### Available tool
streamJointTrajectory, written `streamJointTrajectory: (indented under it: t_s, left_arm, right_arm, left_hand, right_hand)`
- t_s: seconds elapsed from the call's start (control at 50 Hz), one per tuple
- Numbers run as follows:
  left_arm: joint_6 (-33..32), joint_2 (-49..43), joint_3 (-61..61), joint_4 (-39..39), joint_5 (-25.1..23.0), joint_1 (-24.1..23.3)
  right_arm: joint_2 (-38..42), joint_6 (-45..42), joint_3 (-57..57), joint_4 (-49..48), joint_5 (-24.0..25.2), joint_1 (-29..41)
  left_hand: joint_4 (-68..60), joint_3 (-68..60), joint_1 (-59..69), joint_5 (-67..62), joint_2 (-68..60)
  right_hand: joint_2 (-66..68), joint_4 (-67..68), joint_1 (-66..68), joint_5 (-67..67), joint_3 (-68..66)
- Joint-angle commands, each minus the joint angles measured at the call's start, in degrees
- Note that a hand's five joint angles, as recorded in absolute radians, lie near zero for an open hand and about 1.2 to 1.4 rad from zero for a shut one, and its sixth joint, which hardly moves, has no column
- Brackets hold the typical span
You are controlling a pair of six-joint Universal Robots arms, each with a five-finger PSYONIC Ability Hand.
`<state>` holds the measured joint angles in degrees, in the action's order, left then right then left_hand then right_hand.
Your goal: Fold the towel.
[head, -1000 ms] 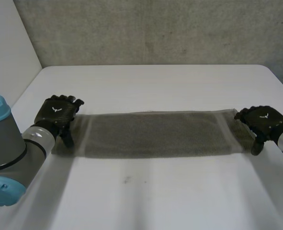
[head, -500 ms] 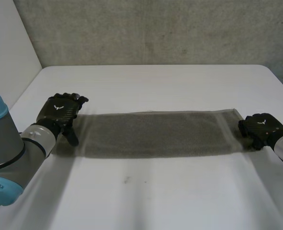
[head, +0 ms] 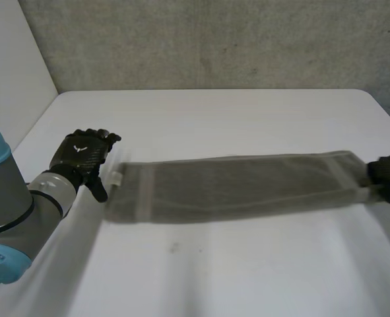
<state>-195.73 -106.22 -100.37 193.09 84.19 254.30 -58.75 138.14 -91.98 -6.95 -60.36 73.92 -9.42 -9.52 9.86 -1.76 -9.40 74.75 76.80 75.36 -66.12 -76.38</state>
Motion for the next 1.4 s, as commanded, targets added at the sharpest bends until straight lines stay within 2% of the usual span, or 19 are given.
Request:
streamJointTrajectory:
  t_s: [0.02,0.12,0.18,0.26,0.28,0.32,0.34,0.4,0.44,0.56,0.68,0.88,0.9,0.92,0.94,1.04,1.2,1.3,1.4]
  left_arm:
    - [0.00,0.05,0.09,0.01,0.01,0.15]
    - [0.00,0.05,0.18,0.01,0.01,0.32]
    - [0.00,0.05,0.35,0.01,0.01,0.41]
    - [0.00,0.14,0.61,0.00,0.09,0.50]
    - [0.00,0.14,0.62,0.01,0.09,0.50]
    - [0.09,0.40,0.62,-0.08,0.09,0.59]
    - [0.09,0.40,0.62,-0.08,0.09,0.59]
    - [0.09,0.67,0.62,0.01,0.09,0.59]
    - [0.18,0.67,0.62,-0.08,0.10,0.59]
    - [0.18,1.11,0.35,-0.08,0.10,0.76]
    - [0.09,1.11,0.35,-0.08,0.09,0.85]
    - [0.09,1.11,0.35,0.01,0.09,0.85]
    - [0.09,1.11,0.35,0.01,0.01,0.85]
    - [0.09,1.11,0.35,0.01,0.01,0.85]
    - [0.09,1.11,0.26,0.09,0.01,0.85]
    - [0.09,1.11,0.18,0.09,0.09,0.76]
    - [0.09,1.02,0.00,0.09,0.09,0.76]
    - [0.09,1.02,0.00,0.09,0.09,0.59]
    - [0.09,0.84,-0.09,0.09,0.09,0.24]
  right_arm:
    - [-0.40,-3.14,5.67,8.35,0.33,-8.09]
    - [-1.54,-6.57,8.13,12.22,0.07,-7.92]
    - [-3.92,-5.69,9.89,13.19,-0.37,-3.44]
    - [-5.59,0.18,15.67,13.10,-2.47,11.89]
    - [-5.59,0.20,15.69,13.10,-2.48,11.94]
    - [-4.19,3.70,20.33,12.92,-6.33,21.48]
    - [-4.18,3.72,20.35,12.92,-6.35,21.52]
    - [-0.66,4.24,26.33,12.84,-11.10,33.21]
    - [4.84,4.16,33.06,13.01,-14.34,45.11]
    - [15.04,4.07,41.26,13.36,-15.32,58.06]
    - [20.68,4.07,43.64,13.28,-14.79,65.46]
    - [21.14,3.89,41.54,13.45,-10.75,66.70]
    - [20.44,3.89,40.84,13.45,-10.66,66.53]
    - [20.43,3.89,40.83,13.45,-10.66,66.52]
    - [19.21,3.98,39.70,13.54,-10.83,65.92]
    - [11.82,4.86,32.30,13.19,-10.31,63.19]
    - [-4.60,9.51,6.76,5.37,-11.10,46.43]
    - [-6.55,10.75,-1.60,1.86,-10.92,40.17]
    - [-6.64,10.75,-6.70,-2.09,-10.66,37.09]
  left_hand:
    - [-0.58,-0.48,0.14,1.76,-0.60]
    - [-0.58,-0.48,0.14,1.76,-0.60]
    - [-0.58,-0.48,0.14,1.76,-0.60]
    - [-0.58,-0.48,0.14,1.76,-0.60]
    - [-0.58,-0.48,0.14,1.76,-0.60]
    - [-0.58,-0.48,0.14,1.76,-0.60]
    - [-0.58,-0.48,0.14,1.76,-0.60]
    - [-0.58,-0.48,0.14,1.76,-0.60]
    - [-0.58,-0.48,0.14,1.76,-0.60]
    - [-0.58,-0.48,0.14,1.76,-0.60]
    - [-0.58,-0.48,0.14,1.76,-0.60]
    - [-0.58,-0.48,0.14,1.76,-0.60]
    - [-0.58,-0.48,0.14,1.76,-0.60]
    - [-0.58,-0.48,0.14,1.76,-0.60]
    - [-0.58,-0.48,0.14,1.76,-0.60]
    - [-0.58,-0.48,0.14,1.76,-0.60]
    - [-0.58,-0.48,0.14,1.76,-0.60]
    - [-0.58,-0.48,0.14,1.76,-0.60]
    - [-0.58,-0.48,0.14,1.76,-0.60]
  right_hand:
    - [5.25,3.20,4.64,-3.88,-3.62]
    - [5.25,3.20,4.64,-3.88,-3.62]
    - [5.25,3.20,4.64,-3.88,-3.62]
    - [5.25,3.20,4.64,-3.88,-3.62]
    - [5.25,3.20,4.64,-3.88,-3.62]
    - [5.25,3.20,4.64,-3.88,-3.62]
    - [5.25,3.20,4.64,-3.88,-3.62]
    - [5.25,3.20,4.64,-3.88,-3.62]
    - [5.25,3.20,4.64,-3.88,-3.62]
    - [5.25,3.20,4.64,-3.88,-3.62]
    - [5.25,3.20,4.64,-3.88,-3.62]
    - [0.82,-1.23,0.20,0.56,0.82]
    - [-33.70,-35.75,-34.32,35.07,35.33]
    - [-34.04,-36.10,-34.66,35.42,35.68]
    - [-64.75,-66.80,-65.36,66.12,66.38]
    - [-64.75,-66.80,-65.36,66.12,66.38]
    - [-64.75,-66.80,-65.36,66.12,66.38]
    - [-64.21,-66.26,-64.83,65.59,65.84]
    - [-51.91,-53.96,-52.53,53.28,53.54]
